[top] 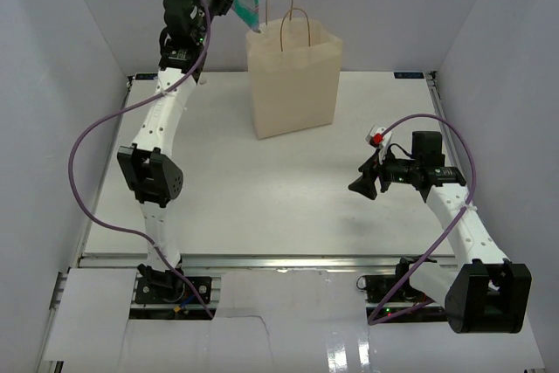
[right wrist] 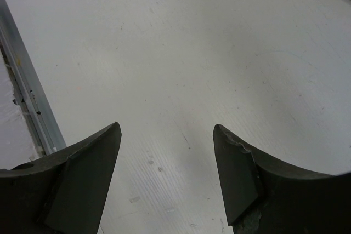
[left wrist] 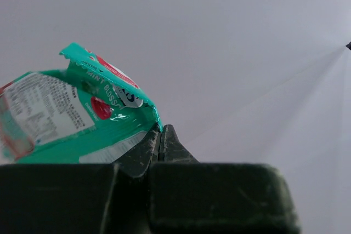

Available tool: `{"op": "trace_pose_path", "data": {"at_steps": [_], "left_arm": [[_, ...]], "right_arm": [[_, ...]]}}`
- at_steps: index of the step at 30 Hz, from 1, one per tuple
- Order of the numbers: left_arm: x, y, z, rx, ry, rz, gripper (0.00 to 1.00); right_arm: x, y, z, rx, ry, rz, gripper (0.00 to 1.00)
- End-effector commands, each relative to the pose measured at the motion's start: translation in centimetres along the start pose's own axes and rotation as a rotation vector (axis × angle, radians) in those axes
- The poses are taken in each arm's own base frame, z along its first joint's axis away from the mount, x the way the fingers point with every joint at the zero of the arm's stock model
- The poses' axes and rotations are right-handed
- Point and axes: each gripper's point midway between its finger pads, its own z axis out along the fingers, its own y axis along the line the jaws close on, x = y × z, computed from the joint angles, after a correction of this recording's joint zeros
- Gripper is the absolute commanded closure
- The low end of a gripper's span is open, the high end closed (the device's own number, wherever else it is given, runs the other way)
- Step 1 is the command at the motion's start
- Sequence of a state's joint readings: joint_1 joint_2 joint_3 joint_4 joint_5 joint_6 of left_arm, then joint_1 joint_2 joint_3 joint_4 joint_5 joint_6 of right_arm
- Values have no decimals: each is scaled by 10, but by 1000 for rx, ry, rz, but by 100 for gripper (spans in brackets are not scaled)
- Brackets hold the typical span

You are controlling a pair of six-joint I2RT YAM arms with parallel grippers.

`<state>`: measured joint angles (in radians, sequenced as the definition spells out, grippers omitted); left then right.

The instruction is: Place the snacks into the paper bag

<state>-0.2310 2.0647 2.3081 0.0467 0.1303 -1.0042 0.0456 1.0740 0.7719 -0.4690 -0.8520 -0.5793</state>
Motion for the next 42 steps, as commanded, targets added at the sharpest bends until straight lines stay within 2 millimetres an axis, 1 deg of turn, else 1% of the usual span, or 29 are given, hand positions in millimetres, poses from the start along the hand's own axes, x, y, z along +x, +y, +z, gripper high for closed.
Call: {"op": "trace_pose_path", "data": {"at_steps": [1,2,5,6,8,9,12,15,17,18,19,22,25,26,28,29,30,31,32,33,34,35,36,37,38,39,40,41,42], "left_arm": [[-11,-54,1,140,-59,-60,100],[-1,-52,2,140,-33,-78,100],[19,-46,2,128,16,-92,100],[31,-43,0,116,38,-94,100],[41,-43,-2,109,56,-86,100],[51,-38,-2,94,70,-77,100],[62,-32,-3,72,86,-59,100],[68,-28,-4,65,105,-68,99],[74,-27,-4,65,125,-75,85],[76,-28,-5,68,132,-75,64],[77,-28,-6,64,140,-77,53],[75,-33,-8,66,142,-67,28],[61,-48,-11,79,119,-11,20],[55,-56,-14,88,111,13,19],[47,-64,-20,91,103,62,16],[34,-79,-28,114,83,130,16],[29,-84,-34,113,78,163,15],[29,-82,-41,91,95,199,14],[19,-92,-58,98,86,282,12],[17,-94,-69,93,92,323,12],[30,-68,-79,40,132,391,10],[28,-64,-92,21,136,419,9],[8,-90,-121,45,96,454,7],[8,-86,-136,34,100,482,6],[8,-79,-151,6,101,506,5],[31,-40,-169,-68,176,540,4],[19,-54,-197,-57,149,555,3],[21,-43,-212,-99,156,564,3],[44,-7,-233,-174,236,566,2]], "right_arm": [[-7,4,-2,-14,-32,-4,26],[-7,5,-2,-14,-31,-5,27],[-5,4,-2,-13,-29,-2,26],[-5,5,-2,-14,-29,-4,27],[-5,4,-1,-15,-28,-3,27],[-6,4,-2,-14,-30,-5,27],[-5,5,-1,-16,-28,0,27],[-4,4,-2,-14,-28,-1,27],[-4,5,-2,-13,-28,-4,27],[-5,5,-2,-14,-29,-5,27],[-4,5,-2,-13,-29,-3,27],[-5,5,-2,-11,-29,-5,27],[-4,3,-3,2,-24,1,27],[-4,2,-3,7,-19,6,26],[-4,-4,-5,44,-4,8,25],[-3,-9,-6,72,11,15,24],[-9,-12,-9,92,6,2,23],[-11,-16,-11,112,9,-3,20],[-12,-20,-14,142,16,-4,19],[-19,-23,-17,160,10,-19,16],[-22,-29,-20,193,16,-24,15],[-25,-33,-23,216,16,-11,14],[-29,-36,-26,238,14,-13,10],[-37,-41,-30,268,10,-16,8],[-37,-50,-35,322,26,-7,1],[-40,-56,-39,362,26,21,10],[-46,-63,-45,404,25,26,10],[-45,-73,-50,462,43,40,10],[-46,-76,-53,483,41,57,10]]}}
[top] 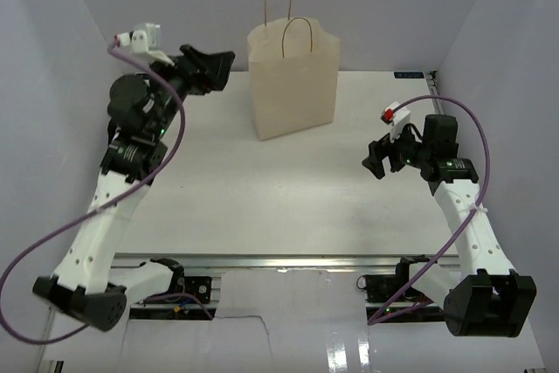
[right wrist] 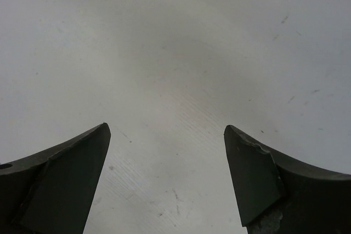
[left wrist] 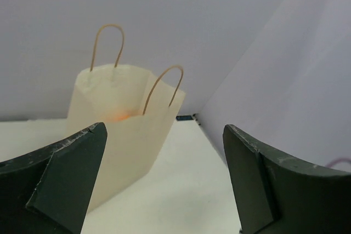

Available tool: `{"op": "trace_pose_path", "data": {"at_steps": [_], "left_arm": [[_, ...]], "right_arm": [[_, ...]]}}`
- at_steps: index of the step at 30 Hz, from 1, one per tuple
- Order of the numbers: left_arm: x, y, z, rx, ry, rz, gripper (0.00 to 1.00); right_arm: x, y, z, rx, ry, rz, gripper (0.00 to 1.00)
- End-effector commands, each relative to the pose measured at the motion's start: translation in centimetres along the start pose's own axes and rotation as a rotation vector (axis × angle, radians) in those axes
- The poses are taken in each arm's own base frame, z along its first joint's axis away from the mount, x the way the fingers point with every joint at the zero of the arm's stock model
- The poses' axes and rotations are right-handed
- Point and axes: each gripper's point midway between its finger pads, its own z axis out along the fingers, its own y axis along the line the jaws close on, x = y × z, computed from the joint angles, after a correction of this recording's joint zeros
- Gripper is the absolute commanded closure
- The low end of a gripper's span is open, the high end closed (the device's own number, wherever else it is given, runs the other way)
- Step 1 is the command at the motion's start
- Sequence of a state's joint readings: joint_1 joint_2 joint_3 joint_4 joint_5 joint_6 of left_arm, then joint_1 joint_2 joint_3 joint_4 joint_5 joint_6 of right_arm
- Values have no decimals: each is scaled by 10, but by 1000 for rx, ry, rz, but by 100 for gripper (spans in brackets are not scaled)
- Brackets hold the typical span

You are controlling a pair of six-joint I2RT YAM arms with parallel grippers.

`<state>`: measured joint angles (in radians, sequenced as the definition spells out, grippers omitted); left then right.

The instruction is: Place the snacks into the paper bag

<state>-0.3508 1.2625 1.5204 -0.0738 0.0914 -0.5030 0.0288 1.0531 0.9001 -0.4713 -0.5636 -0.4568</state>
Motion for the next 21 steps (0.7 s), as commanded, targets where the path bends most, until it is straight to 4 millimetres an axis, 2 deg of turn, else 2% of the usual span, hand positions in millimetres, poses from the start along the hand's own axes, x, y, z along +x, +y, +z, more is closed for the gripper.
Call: {"op": "trace_pose_path", "data": {"at_steps": [1,2,3,4,5,6,7,8,9,11,13,16,21], "left_arm": [[51,40,-59,-132,124,105,2],[61,46,-72,-148,146,102,2],[92,62,-88,-193,218,83,2],[87,56,-108,-183,194,74,2],[95,59,-119,-191,206,60,2],[122,71,-134,-223,261,29,2],[128,73,-144,-230,268,11,2],[126,69,-158,-221,245,-5,2],[148,79,-170,-250,289,-38,2],[153,77,-187,-245,282,-66,2],[172,86,-200,-275,317,-89,2],[178,88,-211,-288,324,-109,2],[185,91,-213,-299,351,-118,2]], "right_arm": [[-19,-33,-16,178,-5,39,10],[-25,-33,-18,179,-16,32,10],[-29,-33,-20,181,-21,30,10],[-30,-32,-22,180,-19,35,10],[-37,-32,-26,184,-32,27,10],[-39,-31,-28,185,-35,26,10],[-41,-31,-30,191,-38,23,10],[-43,-31,-34,203,-41,18,10],[-44,-33,-37,223,-43,26,10],[-45,-34,-43,254,-51,43,10],[-41,-37,-45,292,-47,86,10],[-32,-45,-50,373,-32,155,10],[-26,-48,-55,418,-17,170,10]]}}
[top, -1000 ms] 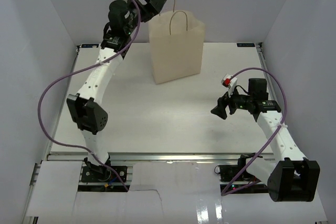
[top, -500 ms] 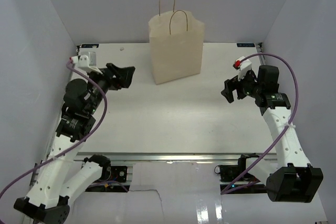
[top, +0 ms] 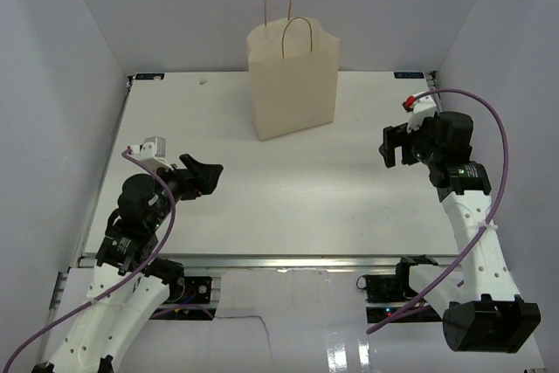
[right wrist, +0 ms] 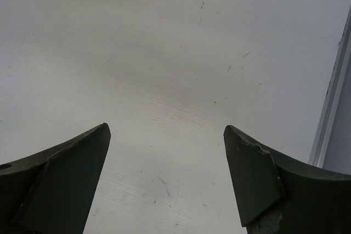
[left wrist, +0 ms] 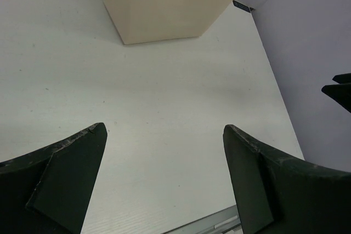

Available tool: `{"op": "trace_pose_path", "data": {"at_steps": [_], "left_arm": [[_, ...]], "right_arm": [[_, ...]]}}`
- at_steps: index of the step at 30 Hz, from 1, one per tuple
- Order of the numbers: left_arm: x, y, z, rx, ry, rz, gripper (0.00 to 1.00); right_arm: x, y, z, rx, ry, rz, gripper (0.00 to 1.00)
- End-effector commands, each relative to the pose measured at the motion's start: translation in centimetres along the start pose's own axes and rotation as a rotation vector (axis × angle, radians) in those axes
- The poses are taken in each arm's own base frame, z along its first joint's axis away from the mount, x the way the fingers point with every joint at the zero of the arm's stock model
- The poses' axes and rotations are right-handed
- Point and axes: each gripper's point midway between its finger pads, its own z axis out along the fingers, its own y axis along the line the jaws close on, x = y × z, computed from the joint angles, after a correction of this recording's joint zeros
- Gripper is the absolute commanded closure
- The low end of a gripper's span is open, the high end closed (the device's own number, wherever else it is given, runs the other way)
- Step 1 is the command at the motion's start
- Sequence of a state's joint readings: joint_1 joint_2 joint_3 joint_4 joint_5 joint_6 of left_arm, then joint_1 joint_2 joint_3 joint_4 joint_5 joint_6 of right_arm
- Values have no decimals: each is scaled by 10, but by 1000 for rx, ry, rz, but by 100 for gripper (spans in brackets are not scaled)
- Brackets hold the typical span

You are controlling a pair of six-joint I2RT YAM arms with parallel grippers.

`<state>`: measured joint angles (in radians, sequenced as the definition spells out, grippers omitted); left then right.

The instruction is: Place the snacks into the paper bag

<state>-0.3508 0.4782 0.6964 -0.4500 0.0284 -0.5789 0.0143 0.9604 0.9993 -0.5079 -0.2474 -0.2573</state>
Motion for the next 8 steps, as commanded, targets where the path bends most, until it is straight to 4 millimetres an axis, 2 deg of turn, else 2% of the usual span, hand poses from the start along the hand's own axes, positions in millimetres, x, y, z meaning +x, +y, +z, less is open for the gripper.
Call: {"op": "trace_pose_path", "data": {"at_steps": [1,8], "left_arm": [[8,6,2,-30,33,-20,2],[4,4,2,-32,30,-21,2]], "right_arm": [[0,-8,-5,60,2,30,10],[1,-8,-4,50,1,-11,10]]}}
